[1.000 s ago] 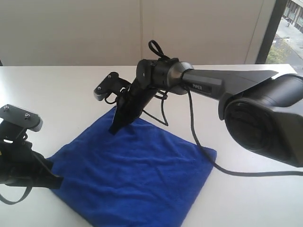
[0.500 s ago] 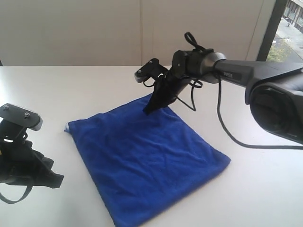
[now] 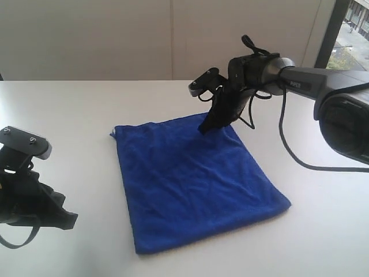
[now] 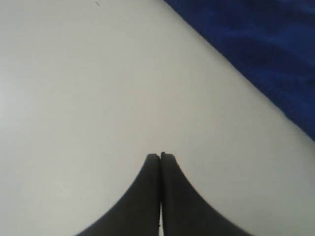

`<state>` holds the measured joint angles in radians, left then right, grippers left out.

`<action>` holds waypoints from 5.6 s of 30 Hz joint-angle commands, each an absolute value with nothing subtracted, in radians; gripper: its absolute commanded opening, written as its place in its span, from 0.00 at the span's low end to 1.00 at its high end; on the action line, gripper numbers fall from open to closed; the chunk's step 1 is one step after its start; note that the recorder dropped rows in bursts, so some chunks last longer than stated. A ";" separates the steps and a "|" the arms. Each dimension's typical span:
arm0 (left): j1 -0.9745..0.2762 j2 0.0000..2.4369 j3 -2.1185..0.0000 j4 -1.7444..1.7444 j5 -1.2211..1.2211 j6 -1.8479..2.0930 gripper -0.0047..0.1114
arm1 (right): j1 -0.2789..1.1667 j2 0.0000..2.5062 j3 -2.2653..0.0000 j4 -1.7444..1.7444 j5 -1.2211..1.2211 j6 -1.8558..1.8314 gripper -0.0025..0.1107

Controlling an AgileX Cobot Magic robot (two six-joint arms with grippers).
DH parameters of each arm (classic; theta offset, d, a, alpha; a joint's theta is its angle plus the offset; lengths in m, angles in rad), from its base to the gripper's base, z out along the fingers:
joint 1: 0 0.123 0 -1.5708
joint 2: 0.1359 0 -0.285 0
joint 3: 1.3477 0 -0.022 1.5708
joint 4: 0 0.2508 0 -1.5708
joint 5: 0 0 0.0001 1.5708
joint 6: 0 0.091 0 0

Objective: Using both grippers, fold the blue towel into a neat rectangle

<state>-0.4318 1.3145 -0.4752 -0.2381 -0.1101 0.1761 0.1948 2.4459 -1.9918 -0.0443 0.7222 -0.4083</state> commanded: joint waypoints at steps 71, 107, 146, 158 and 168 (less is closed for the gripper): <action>-0.642 1.676 -0.955 -0.362 0.378 1.333 0.48 | 0.151 1.566 -0.811 0.184 0.615 -1.474 0.48; -0.710 1.846 -0.955 -0.383 0.233 1.342 0.45 | 0.151 1.681 -0.765 0.108 0.545 -1.489 0.46; -0.710 1.793 -0.955 -0.381 0.549 1.274 0.04 | 0.151 1.614 -0.765 0.141 0.673 -1.295 0.02; -0.710 1.745 -0.955 -0.361 0.750 1.165 0.04 | 0.263 1.596 -0.765 0.138 0.874 -1.222 0.02; -0.710 1.640 -0.955 -0.327 0.749 1.128 0.04 | 0.284 1.520 -0.769 0.136 0.829 -1.207 0.02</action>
